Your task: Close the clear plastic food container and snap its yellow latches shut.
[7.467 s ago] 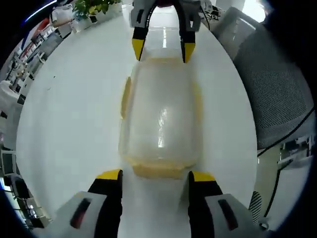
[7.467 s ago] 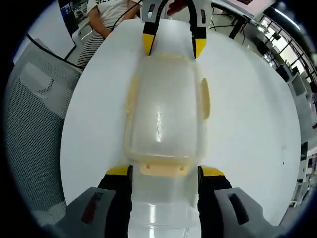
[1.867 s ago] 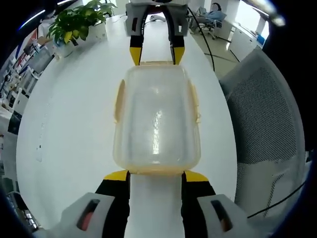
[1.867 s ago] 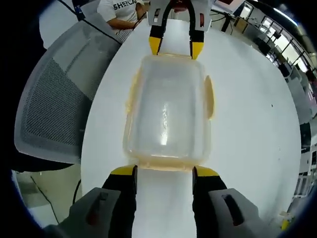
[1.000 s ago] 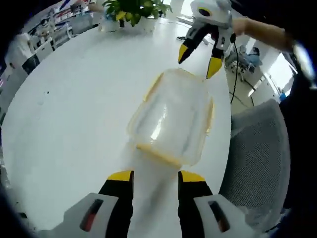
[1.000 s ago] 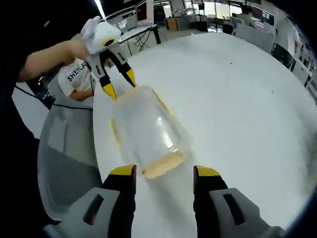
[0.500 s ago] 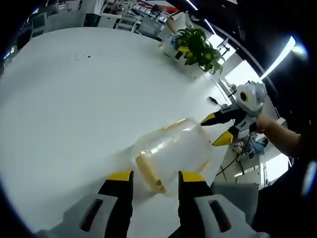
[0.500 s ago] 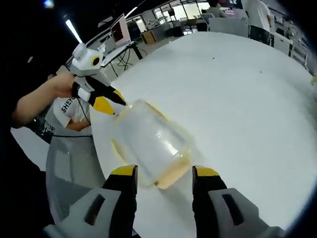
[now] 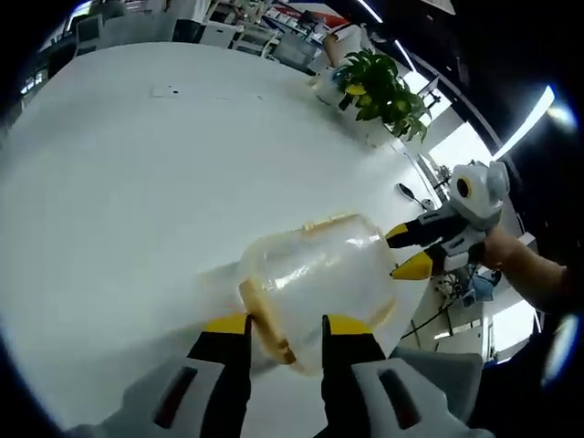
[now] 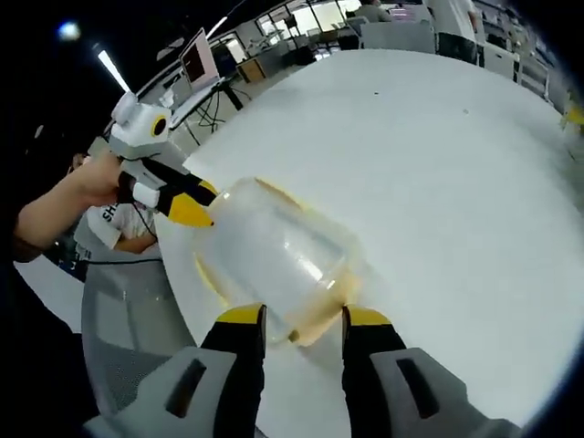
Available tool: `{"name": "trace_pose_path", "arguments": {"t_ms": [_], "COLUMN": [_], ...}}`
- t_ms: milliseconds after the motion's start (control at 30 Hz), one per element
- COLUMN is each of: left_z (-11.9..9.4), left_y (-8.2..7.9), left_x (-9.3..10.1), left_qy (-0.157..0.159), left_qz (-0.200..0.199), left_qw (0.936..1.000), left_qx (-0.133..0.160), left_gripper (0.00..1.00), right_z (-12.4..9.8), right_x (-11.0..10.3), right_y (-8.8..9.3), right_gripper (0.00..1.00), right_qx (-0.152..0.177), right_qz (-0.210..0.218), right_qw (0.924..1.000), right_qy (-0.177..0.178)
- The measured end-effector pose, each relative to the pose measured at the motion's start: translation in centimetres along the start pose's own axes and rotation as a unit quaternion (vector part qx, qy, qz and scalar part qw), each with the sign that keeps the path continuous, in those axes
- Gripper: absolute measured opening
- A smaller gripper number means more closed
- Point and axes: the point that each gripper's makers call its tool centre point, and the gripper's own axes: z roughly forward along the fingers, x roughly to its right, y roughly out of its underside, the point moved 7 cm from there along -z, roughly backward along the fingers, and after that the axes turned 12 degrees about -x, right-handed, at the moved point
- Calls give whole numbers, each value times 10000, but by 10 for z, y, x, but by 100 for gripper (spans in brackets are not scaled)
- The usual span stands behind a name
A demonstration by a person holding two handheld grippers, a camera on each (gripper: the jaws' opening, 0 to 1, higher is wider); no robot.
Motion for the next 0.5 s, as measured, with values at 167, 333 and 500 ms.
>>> {"name": "trace_pose_path", "arguments": {"t_ms": [167,333,500], "left_z": [1,9,1], "left_y": [0,-5,1], "left_x": [-3,-3,-4], "left_qy": [11,512,401], "left_qz": [-62,-554,-354], "left_qw": [10000,9971,9984], "left_qx": [4,-90,-190], "left_gripper": [22,18,19], "right_z": [2,3,6], "right_x": [0,2,4], "right_y": [-1,-5,2], "right_gripper": [26,25,26], "right_qx": [-47,-27,197], "right_qz": [36,7,384], "right_qw": [10000,9999,9985], "right_qy": [-33,-121,-332]}}
